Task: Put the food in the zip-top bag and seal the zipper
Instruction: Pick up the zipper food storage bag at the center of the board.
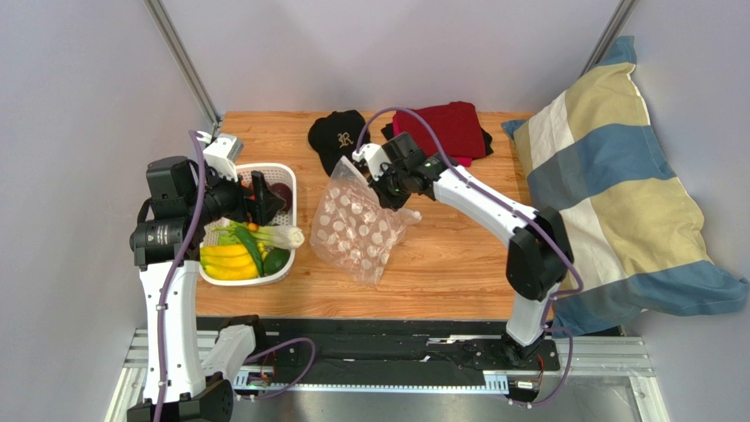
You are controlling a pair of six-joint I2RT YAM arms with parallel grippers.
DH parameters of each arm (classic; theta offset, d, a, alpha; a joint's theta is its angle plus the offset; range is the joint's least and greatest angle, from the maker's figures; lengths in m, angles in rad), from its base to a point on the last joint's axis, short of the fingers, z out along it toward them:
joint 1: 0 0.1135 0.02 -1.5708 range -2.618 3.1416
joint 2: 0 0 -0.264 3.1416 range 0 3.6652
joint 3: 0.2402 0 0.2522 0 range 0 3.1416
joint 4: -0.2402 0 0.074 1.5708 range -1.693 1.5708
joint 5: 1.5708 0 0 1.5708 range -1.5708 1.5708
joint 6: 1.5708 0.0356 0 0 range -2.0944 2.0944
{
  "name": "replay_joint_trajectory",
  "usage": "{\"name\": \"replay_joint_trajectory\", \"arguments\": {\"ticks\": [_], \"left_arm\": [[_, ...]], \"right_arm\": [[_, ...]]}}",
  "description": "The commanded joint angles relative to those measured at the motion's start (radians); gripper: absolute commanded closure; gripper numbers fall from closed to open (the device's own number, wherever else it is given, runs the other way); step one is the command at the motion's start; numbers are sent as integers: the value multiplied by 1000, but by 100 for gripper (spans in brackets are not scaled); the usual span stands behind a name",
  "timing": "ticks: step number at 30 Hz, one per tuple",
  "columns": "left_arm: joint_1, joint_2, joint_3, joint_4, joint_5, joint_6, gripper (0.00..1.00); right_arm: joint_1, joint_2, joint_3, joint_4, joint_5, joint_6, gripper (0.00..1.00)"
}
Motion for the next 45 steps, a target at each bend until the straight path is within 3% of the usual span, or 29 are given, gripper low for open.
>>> {"name": "replay_joint_trajectory", "arguments": {"ticks": [1,5,10,16,23,25,33,37,41,45], "left_arm": [[0,21,12,63,49,-24,1],[0,71,50,91,107,-32,1],[-1,217,194,20,247,121,1],[-55,376,317,-44,239,129,7],[-256,472,302,-55,268,123,16],[-306,498,278,-19,305,91,19],[-510,498,149,138,301,-45,30],[-553,516,124,196,296,-102,44],[-570,539,124,226,299,-144,48],[-583,556,124,230,295,-150,62]], "right_arm": [[1,-139,14,-50,69,-167,100],[1,-253,-77,10,71,-346,100],[1,-475,-278,148,-29,-703,100],[34,-601,-475,375,-72,-977,100],[41,-644,-736,953,-169,-1337,100],[41,-643,-828,1132,-212,-1373,100],[41,-609,-1004,1470,-310,-1439,100],[45,-560,-1082,1672,-326,-1475,100],[48,-544,-1104,1710,-319,-1483,100],[53,-551,-1104,1702,-319,-1480,100]]}}
